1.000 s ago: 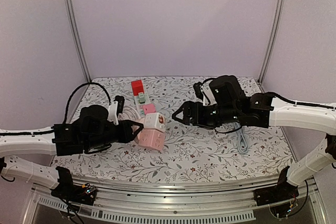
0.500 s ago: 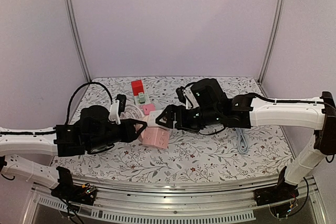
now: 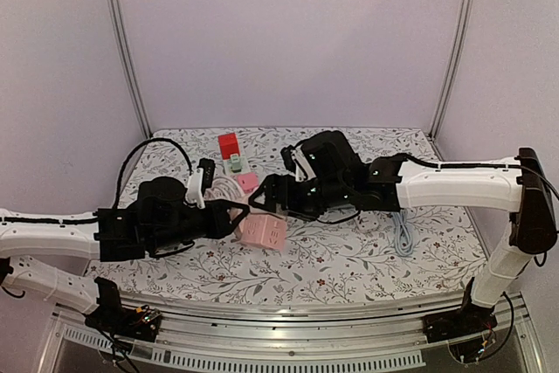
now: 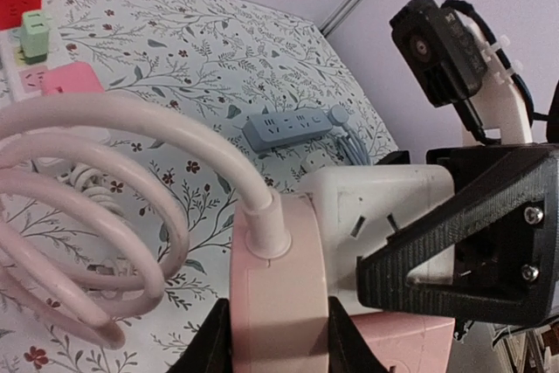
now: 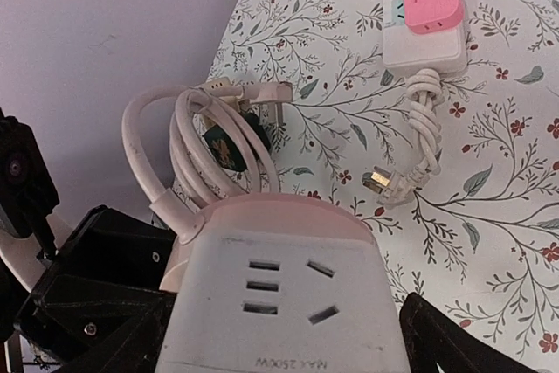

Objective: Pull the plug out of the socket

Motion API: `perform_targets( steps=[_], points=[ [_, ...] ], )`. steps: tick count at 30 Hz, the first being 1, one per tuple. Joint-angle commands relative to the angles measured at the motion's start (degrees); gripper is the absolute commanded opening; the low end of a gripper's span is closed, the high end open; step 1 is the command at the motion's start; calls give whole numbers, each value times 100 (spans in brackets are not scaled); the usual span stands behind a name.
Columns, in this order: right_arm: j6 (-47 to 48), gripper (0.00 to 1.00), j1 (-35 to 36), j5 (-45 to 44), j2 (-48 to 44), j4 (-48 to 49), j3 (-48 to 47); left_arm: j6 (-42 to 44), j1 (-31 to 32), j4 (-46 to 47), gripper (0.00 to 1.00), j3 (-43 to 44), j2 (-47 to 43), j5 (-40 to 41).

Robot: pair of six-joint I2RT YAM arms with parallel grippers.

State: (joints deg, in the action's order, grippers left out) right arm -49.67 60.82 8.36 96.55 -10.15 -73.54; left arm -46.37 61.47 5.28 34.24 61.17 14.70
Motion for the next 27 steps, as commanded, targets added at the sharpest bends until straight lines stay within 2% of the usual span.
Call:
perform_targets(
  steps=[1, 6, 12, 16, 22, 27],
  points=[
    [-232, 86, 44, 99, 238, 137, -219, -18, 87, 950, 4, 70, 27, -71],
    [-295, 68, 52, 95, 270, 203, -208, -51, 89, 1018, 4, 47, 93, -128],
    [-239, 47, 48, -313, -12, 330, 65, -97, 84, 958, 3, -101, -141, -141],
    [-165, 34, 48, -293, -79, 400, 80, 107, 60, 942, 4, -173, -313, -540],
    [315, 31, 49, -150, -269, 556, 124, -15, -124, 1025, 4, -326, -633, -1073],
    [432, 31, 48, 0, -315, 552, 112, 76, -162, 672, 4, -226, -598, -1136]
  ],
)
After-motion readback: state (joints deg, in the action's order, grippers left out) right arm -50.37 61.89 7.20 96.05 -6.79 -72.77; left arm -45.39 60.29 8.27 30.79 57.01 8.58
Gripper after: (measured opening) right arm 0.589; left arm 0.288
